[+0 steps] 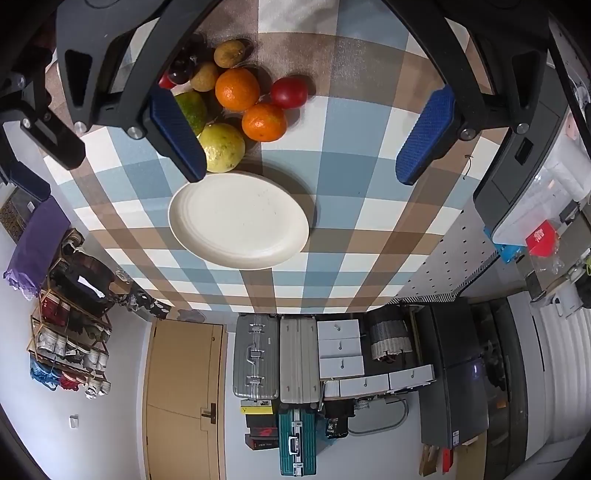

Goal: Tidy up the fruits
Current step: 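Move both tools toward the fruit cluster in front of the plate, then grasp the large yellow citrus with the right gripper while the left gripper grasps the other citrus, then carry both yellow citrus onto the cream plate and open both grippers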

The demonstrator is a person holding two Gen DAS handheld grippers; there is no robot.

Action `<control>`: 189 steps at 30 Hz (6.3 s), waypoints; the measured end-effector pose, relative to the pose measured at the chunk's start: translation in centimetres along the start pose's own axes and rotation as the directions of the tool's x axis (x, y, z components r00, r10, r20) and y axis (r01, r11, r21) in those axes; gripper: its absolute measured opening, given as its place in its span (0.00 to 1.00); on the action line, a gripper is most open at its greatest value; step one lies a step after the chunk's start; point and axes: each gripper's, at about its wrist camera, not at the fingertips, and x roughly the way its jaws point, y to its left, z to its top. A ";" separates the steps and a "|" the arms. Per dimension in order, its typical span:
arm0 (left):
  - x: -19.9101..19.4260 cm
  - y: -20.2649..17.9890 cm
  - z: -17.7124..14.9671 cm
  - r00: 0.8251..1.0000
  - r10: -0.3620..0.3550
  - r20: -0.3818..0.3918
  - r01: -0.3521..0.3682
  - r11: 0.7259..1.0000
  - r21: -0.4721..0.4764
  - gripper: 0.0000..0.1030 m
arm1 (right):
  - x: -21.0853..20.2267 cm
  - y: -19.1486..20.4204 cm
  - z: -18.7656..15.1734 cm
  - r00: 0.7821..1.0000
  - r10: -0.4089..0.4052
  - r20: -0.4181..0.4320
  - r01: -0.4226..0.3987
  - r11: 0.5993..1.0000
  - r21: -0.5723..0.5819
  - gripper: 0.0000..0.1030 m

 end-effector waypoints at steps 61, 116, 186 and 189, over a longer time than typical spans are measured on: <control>2.6 3.6 -2.3 0.998 -0.004 -0.059 0.001 0.999 -0.051 0.99 | 9.2 0.6 -3.7 0.934 0.226 -0.275 -0.205 0.973 0.103 0.88; 14.7 -7.7 0.3 0.860 -0.123 -0.495 0.246 0.950 0.191 0.89 | 7.4 -6.6 -3.2 0.913 0.360 -0.191 -0.306 0.916 0.260 0.50; 29.5 -4.9 10.0 0.828 -0.330 -0.454 0.383 0.923 0.026 0.45 | 26.8 -5.4 9.3 0.865 0.362 -0.348 -0.310 0.930 0.198 0.50; 29.2 -5.1 10.4 0.828 -0.346 -0.442 0.400 0.916 0.032 0.46 | 27.2 -5.1 9.1 0.869 0.347 -0.353 -0.298 0.936 0.187 0.51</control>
